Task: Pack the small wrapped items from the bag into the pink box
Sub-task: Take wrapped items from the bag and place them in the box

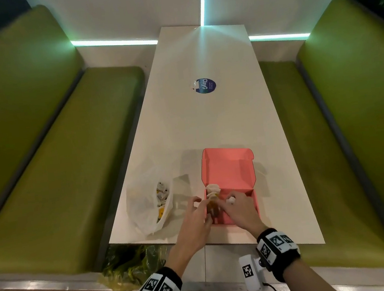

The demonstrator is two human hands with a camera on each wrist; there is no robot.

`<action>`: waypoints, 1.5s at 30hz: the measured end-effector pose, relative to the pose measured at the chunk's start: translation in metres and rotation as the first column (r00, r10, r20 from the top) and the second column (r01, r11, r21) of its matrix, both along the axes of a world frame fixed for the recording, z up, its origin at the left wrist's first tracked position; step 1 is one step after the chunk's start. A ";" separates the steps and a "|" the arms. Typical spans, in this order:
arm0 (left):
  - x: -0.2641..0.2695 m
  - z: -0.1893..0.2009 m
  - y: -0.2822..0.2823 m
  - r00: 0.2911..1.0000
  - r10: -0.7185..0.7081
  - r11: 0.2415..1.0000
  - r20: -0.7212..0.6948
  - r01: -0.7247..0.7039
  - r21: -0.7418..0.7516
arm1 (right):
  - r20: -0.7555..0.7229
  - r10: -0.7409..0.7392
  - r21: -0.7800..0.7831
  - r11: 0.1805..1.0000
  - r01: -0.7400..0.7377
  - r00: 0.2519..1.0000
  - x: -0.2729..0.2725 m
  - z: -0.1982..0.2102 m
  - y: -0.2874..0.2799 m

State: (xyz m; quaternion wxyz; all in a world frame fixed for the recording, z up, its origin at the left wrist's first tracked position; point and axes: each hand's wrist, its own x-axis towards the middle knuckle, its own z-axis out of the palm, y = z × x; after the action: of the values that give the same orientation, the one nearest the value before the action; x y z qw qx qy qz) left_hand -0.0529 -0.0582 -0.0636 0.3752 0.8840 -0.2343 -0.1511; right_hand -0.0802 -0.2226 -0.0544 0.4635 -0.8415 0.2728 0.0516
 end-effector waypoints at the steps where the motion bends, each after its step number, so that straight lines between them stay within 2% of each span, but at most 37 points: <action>1: -0.001 0.005 0.000 1.000 0.018 1.000 0.025 -0.017 -0.024 | 0.045 -0.027 0.064 0.998 0.024 0.999 -0.002 0.008 -0.002; 3: -0.002 0.018 -0.001 0.995 0.047 0.995 0.088 -0.039 -0.093 | 0.078 -0.116 0.273 0.958 0.091 0.990 -0.004 0.021 -0.007; 6: -0.001 0.041 -0.011 0.988 0.039 0.985 0.152 -0.012 -0.173 | 0.054 -0.239 0.598 0.785 0.160 0.970 -0.003 0.032 -0.011; 8: 0.000 0.053 -0.022 0.986 -0.004 0.985 0.167 0.033 -0.169 | 0.029 -0.307 0.713 0.673 0.196 0.951 -0.001 0.039 -0.012; 10: 0.001 0.060 -0.031 0.987 -0.033 0.990 0.156 0.054 -0.132 | 0.031 -0.313 0.766 0.618 0.179 0.949 0.000 0.046 -0.010; 12: 0.003 0.063 -0.038 0.995 -0.014 0.987 0.097 0.029 -0.156 | 0.051 -0.282 0.765 0.627 0.144 0.958 -0.001 0.050 -0.008; 15: 0.010 0.062 -0.043 0.998 0.054 0.970 -0.030 -0.060 -0.235 | 0.089 -0.226 0.712 0.695 0.097 0.970 -0.003 0.053 -0.006; 17: 0.015 0.061 -0.044 0.997 0.063 0.964 -0.052 -0.074 -0.257 | 0.119 -0.195 0.680 0.731 0.063 0.974 -0.005 0.054 -0.005; 26: 0.018 0.063 -0.043 0.970 0.097 0.930 -0.221 -0.168 -0.328 | 0.114 -0.200 0.681 0.729 0.070 0.973 -0.011 0.054 -0.009; 32: 0.019 0.061 -0.042 0.967 0.183 0.905 -0.178 -0.236 -0.354 | 0.128 -0.257 0.629 0.768 0.122 0.958 -0.008 0.044 -0.013; 41: 0.031 0.059 -0.045 0.942 0.294 0.855 -0.162 -0.335 -0.396 | 0.118 -0.363 0.637 0.742 0.211 0.924 -0.008 0.040 -0.019; 45: 0.036 0.070 -0.041 0.952 0.248 0.848 -0.178 -0.303 -0.435 | 0.094 -0.413 0.666 0.703 0.252 0.906 -0.007 0.043 -0.026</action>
State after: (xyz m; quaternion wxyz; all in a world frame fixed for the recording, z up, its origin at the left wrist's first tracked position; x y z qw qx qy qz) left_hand -0.0168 -0.0990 0.0064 0.6033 0.7848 -0.1119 -0.0870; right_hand -0.0872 -0.2482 -0.0111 0.7521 -0.5689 0.3298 -0.0444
